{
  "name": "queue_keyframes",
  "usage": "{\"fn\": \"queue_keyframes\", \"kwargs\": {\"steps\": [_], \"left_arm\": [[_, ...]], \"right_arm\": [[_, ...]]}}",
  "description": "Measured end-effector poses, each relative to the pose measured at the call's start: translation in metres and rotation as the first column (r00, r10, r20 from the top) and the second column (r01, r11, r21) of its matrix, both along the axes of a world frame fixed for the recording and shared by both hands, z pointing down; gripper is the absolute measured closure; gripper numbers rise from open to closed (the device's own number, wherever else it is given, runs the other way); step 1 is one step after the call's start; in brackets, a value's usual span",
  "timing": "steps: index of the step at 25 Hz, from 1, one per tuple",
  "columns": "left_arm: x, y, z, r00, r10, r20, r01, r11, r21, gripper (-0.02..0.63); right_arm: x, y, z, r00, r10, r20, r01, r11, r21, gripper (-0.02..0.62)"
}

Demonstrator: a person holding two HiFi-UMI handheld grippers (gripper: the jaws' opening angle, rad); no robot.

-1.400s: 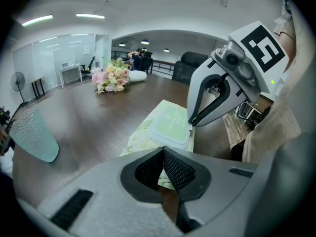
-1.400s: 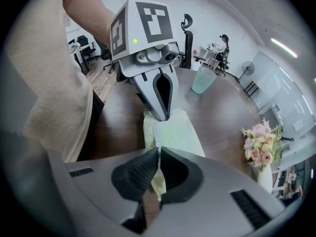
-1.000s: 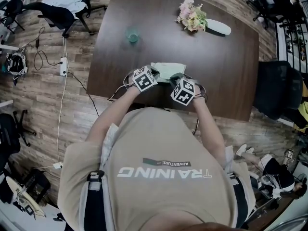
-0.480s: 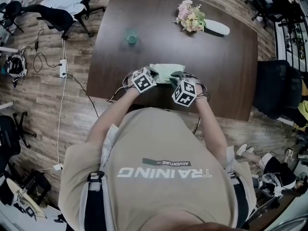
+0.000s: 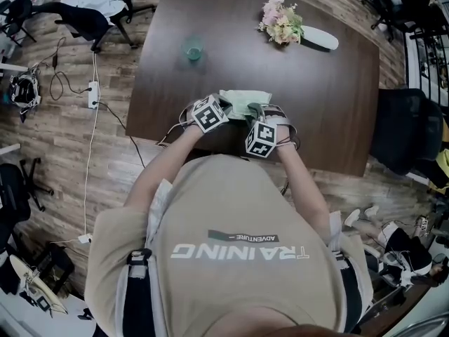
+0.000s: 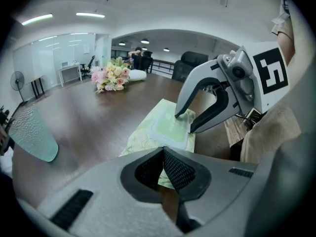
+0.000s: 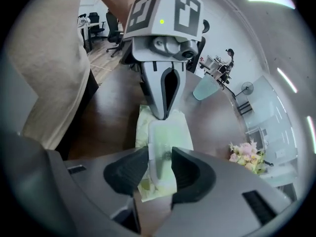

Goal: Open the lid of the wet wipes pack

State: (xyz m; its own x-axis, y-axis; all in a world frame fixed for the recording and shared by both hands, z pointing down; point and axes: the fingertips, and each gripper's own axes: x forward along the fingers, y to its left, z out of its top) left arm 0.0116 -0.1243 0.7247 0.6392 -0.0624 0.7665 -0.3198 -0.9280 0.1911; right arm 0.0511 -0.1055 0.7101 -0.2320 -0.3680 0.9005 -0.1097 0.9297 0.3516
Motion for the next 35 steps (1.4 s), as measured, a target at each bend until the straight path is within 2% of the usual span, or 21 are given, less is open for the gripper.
{"fn": "queue_keyframes", "kwargs": {"steps": [8,14,21,35], "left_arm": [[0.001,-0.001,0.000,1.000,-0.003,0.004,0.003,1.000,0.007,0.597],[0.001,0.000,-0.001,1.000,-0.011,0.000,0.011,1.000,0.012,0.597],[0.001,-0.002,-0.001,1.000,-0.007,0.010,0.007,1.000,0.020,0.597],[-0.001,-0.001,0.000,1.000,-0.006,0.009,0.006,1.000,0.020,0.597]], "right_arm": [[0.000,-0.001,0.004,1.000,0.018,0.008,-0.018,1.000,0.015,0.456],[0.001,0.001,0.000,0.996,0.032,0.085,-0.024,0.995,-0.095,0.480],[0.000,0.000,-0.008,0.992,0.022,0.123,-0.006,0.991,-0.134,0.509],[-0.002,0.001,-0.018,0.991,0.021,0.131,-0.010,0.996,-0.086,0.529]]}}
